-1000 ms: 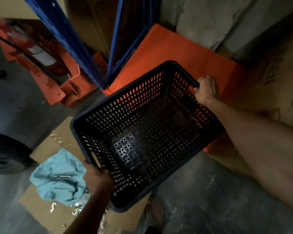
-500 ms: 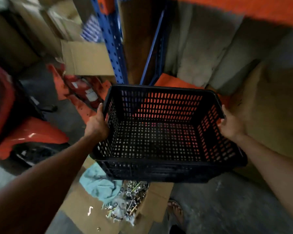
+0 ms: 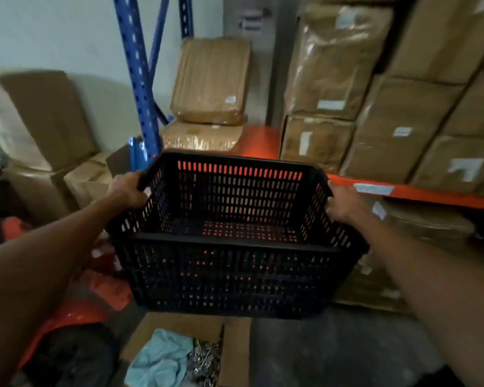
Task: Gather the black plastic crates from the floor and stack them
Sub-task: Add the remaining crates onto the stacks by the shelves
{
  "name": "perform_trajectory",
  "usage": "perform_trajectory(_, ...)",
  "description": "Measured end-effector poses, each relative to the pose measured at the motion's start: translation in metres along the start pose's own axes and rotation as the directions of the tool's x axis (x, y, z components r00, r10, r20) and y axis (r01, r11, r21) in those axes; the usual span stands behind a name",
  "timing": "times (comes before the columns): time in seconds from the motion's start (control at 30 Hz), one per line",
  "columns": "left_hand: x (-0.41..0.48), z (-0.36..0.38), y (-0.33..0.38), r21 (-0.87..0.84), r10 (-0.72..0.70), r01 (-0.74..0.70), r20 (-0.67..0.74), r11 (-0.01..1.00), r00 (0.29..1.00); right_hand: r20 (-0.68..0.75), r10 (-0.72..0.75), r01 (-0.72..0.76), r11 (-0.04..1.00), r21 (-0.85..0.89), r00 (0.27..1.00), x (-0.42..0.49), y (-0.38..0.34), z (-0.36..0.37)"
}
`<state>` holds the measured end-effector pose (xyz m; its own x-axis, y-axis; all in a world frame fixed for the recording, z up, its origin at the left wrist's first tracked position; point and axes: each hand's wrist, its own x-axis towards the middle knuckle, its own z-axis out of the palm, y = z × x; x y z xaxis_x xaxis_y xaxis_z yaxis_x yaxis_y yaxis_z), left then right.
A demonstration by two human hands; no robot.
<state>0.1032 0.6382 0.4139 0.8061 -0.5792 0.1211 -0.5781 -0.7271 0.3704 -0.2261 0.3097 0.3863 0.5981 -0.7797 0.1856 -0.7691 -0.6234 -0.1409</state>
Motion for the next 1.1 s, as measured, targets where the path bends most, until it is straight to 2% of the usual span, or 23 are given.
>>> perform_trajectory(0.2,-0.052,-0.133,0.095,0.046,0.099,-0.095,-0.091,0.994,0.991,-0.152,0.034,-0.043,0.998,-0.053,0.988,-0.051,0.032,-0.184)
perform_trajectory(0.4,-0.156,-0.214,0.196,0.028,0.159,-0.159,-0.312,0.987,0.937,-0.337,0.054,-0.048,0.999,0.023,0.940,-0.123,0.105,-0.320)
perform_trajectory(0.47,-0.203,-0.223,0.232,0.019,0.177,-0.183,-0.375,0.983,0.910,-0.395,0.052,-0.035,0.998,0.051,0.917,-0.157,0.141,-0.356)
perform_trajectory(0.57,-0.274,-0.230,0.286,-0.001,0.190,-0.215,-0.470,0.977,0.862,-0.508,0.002,-0.006,1.000,-0.006,0.861,-0.209,0.202,-0.405)
perform_trajectory(0.7,-0.366,-0.223,0.362,-0.024,0.198,-0.246,-0.522,0.969,0.829,-0.547,-0.017,0.000,1.000,-0.031,0.837,-0.279,0.293,-0.465)
perform_trajectory(0.87,-0.448,-0.218,0.459,-0.076,0.202,-0.277,-0.510,0.958,0.836,-0.577,-0.012,-0.022,0.998,-0.053,0.817,-0.349,0.397,-0.514)
perform_trajectory(1.03,-0.501,-0.206,0.531,-0.078,0.288,-0.377,-0.509,0.923,0.811,-0.549,0.079,-0.120,0.992,-0.039,0.832,-0.402,0.488,-0.527)
perform_trajectory(1.1,-0.510,-0.204,0.550,-0.057,0.330,-0.409,-0.496,0.911,0.803,-0.571,0.094,-0.142,0.989,-0.039,0.816,-0.415,0.509,-0.528)
